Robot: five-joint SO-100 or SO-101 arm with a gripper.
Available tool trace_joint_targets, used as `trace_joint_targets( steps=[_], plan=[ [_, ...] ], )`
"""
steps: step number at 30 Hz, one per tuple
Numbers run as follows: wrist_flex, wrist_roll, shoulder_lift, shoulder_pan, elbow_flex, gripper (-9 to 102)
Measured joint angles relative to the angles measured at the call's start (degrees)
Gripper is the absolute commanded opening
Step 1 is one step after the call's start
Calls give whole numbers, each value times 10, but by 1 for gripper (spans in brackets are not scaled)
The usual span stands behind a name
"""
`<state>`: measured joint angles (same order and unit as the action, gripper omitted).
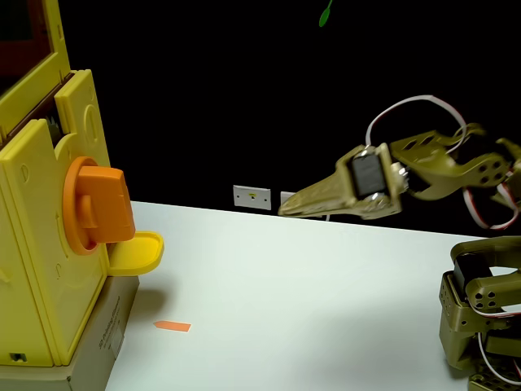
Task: Turn the button of vending machine.
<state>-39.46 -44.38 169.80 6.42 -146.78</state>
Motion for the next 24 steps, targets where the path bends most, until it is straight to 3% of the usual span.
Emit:
trace_joint_targets(
  steps=[9,17,24],
  plan=[
    [271,-217,-12,1,-154,0],
    [352,-376,-57,-8,-160,2],
    [487,-414,-151,-49,-160,13]
  ],
)
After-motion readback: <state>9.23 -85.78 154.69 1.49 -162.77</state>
